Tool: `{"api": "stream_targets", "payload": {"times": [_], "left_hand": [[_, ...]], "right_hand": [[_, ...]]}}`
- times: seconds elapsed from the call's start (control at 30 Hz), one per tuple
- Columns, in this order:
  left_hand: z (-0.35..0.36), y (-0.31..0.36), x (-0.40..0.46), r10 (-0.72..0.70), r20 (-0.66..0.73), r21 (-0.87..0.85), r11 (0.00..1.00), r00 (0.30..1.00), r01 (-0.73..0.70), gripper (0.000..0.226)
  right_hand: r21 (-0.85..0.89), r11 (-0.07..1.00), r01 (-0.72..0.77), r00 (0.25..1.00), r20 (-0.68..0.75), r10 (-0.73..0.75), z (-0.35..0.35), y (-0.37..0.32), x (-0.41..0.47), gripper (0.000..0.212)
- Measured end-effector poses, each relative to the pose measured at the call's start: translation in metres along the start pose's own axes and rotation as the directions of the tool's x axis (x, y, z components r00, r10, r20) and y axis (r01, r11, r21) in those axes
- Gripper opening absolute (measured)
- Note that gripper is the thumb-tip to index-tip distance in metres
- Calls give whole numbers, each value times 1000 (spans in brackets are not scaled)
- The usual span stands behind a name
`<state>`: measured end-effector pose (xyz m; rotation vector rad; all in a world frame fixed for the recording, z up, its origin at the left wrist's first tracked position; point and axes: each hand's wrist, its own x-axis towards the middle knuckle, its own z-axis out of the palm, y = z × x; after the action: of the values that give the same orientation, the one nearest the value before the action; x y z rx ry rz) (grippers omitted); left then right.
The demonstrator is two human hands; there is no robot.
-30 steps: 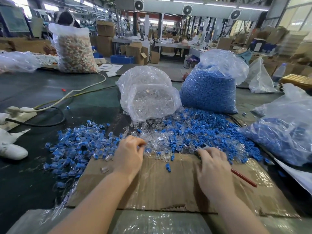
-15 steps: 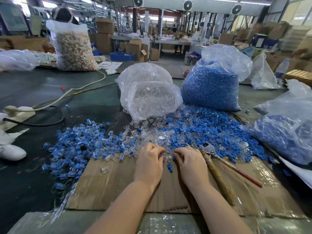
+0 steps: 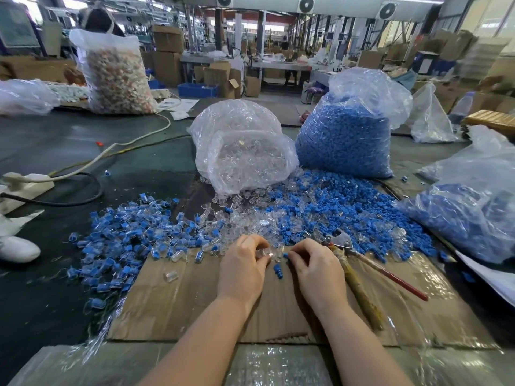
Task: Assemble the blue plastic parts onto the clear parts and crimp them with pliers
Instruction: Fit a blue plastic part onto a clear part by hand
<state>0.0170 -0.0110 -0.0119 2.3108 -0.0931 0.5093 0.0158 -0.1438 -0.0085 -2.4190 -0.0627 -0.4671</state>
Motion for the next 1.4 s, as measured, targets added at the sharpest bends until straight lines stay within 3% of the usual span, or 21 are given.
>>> {"api": "stream_targets", "payload": {"times": [0.23,0.53,0.83,1.4], "left_hand": [[0,0,-1,10,-15,-44,999,1000,-10,23],[-4,2,0,10,-26,-91,996,1000,-12,8],[-5,1,2,-18,-5,-156,988,1000,17,7],[-8,1,2,-91,103,-351,929,990,122,24]], "right_hand": [[-74,997,0,1000,26,2,2,1,1,10],[28,999,38,999,-4,-38,1,1,-1,9],[84,990,115,993,-36,-112,-3,-2,-3,9],[140,977,158,986,-66,-150,-4,-3,-5,6]]}}
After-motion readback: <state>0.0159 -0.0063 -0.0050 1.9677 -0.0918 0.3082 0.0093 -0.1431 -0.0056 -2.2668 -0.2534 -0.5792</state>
